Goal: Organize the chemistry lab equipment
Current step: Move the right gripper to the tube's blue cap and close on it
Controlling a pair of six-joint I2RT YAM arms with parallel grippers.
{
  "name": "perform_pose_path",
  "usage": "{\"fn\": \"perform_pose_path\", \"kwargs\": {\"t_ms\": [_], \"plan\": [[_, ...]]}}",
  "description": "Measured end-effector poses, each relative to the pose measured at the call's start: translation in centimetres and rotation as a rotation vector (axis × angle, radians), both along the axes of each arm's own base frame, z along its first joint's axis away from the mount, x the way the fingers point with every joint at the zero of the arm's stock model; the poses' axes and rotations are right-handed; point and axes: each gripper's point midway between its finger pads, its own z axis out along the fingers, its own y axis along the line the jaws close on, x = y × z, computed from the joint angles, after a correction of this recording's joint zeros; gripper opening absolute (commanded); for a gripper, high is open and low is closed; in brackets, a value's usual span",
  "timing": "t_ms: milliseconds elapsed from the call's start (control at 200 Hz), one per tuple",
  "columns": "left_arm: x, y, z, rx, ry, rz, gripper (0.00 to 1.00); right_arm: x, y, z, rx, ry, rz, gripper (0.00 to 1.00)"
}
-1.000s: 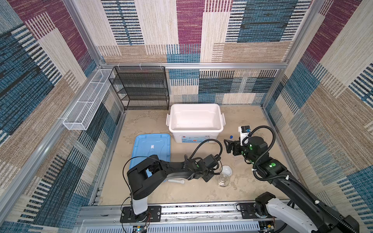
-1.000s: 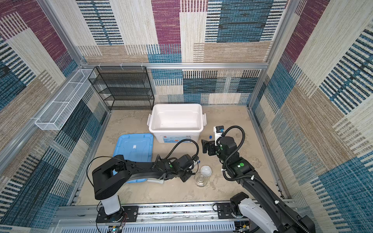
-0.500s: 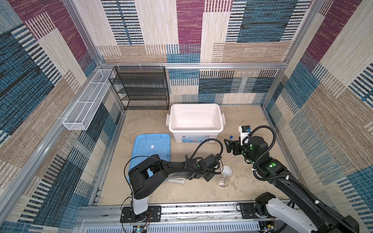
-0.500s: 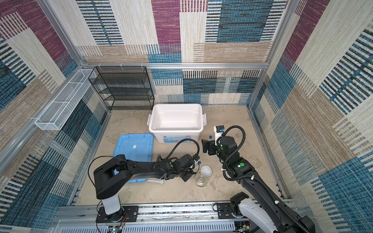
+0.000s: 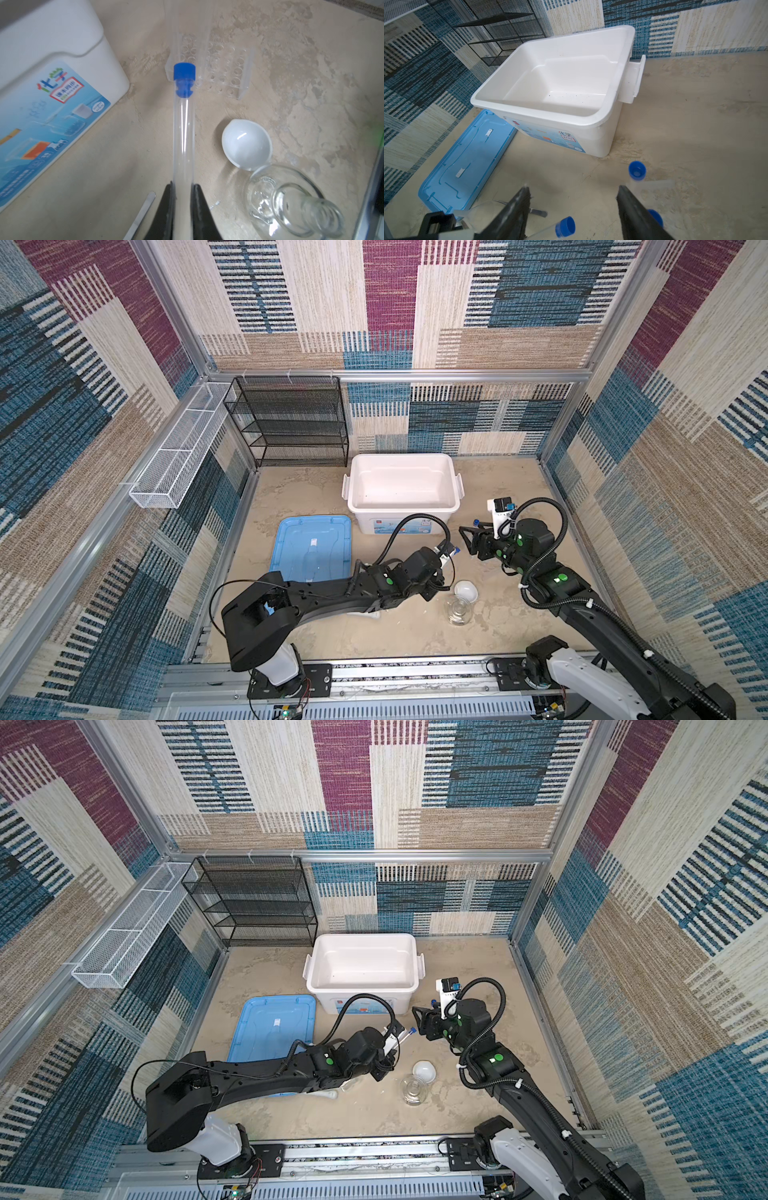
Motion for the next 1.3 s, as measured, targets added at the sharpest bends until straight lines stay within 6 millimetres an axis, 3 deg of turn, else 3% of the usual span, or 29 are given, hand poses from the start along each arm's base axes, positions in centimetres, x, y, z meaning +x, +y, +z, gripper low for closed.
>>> {"fn": "perform_pose_path", "kwargs": {"t_ms": [180, 751, 1302], "plan": [[0.6, 0.5, 0.9, -0.021, -0.077, 0.006, 0.10, -0.1, -0.3, 0.5, 0.059, 0.004, 0.038, 0.54], [1.2, 1.1, 3.9, -0.132, -0.293, -0.015, 0.08, -2.0, 3.7, -0.8, 0.190, 0.141, 0.290, 0.44], [1.4, 1.0, 4.1, -0.162, -0.318, -0.004, 0.08, -2.2, 5.0, -0.5, 0.275, 0.188, 0.361, 0.29]]}}
